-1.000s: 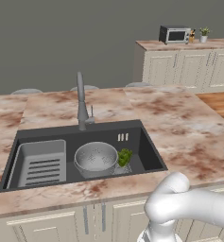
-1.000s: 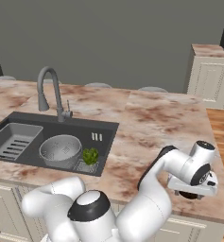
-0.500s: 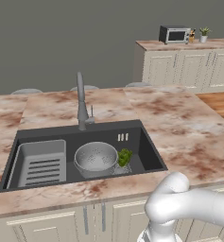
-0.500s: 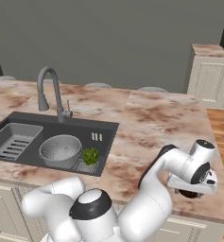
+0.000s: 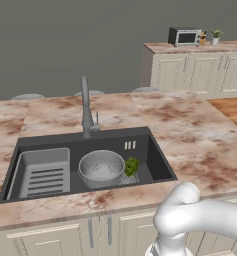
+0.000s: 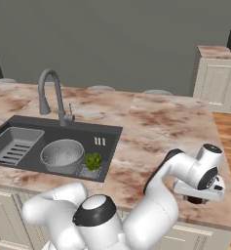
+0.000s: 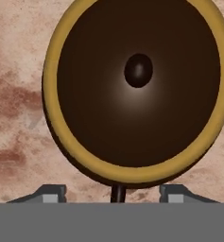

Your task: Pick the colander and teapot and place them in the sink. Then turn on the water.

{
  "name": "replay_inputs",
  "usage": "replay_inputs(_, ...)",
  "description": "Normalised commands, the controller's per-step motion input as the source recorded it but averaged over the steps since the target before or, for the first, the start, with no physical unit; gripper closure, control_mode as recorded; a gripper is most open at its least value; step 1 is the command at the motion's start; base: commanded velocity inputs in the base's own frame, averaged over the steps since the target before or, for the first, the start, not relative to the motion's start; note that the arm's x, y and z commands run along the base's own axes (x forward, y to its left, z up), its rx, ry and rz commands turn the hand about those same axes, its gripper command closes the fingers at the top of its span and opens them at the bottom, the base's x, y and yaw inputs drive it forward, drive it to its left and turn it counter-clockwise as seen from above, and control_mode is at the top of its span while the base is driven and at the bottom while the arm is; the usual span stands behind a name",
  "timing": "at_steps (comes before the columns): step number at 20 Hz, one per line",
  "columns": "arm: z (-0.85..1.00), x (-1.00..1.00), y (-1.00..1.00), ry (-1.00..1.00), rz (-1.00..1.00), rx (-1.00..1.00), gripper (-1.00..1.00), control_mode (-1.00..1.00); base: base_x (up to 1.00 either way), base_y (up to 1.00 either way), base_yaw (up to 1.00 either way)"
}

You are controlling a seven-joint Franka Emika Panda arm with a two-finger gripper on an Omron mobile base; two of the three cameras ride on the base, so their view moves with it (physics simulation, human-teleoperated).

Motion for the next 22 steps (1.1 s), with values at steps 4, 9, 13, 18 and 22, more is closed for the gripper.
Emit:
replay_inputs(4,0.00,0.00,0.00,0.00,0.00,0.00,1.00,-1.00,0.00,0.00,0.00)
replay_inputs(9,0.00,0.00,0.00,0.00,0.00,0.00,1.00,-1.00,0.00,0.00,0.00)
replay_inputs(13,-0.01,0.00,0.00,0.00,0.00,0.00,1.00,-1.00,0.00,0.00,0.00)
replay_inputs(18,0.04,0.00,-0.01,0.00,0.00,0.00,1.00,-1.00,0.00,0.00,0.00)
replay_inputs(22,0.32,-0.18,-0.05,0.00,0.00,0.00,1.00,-1.00,0.00,0.00,0.00)
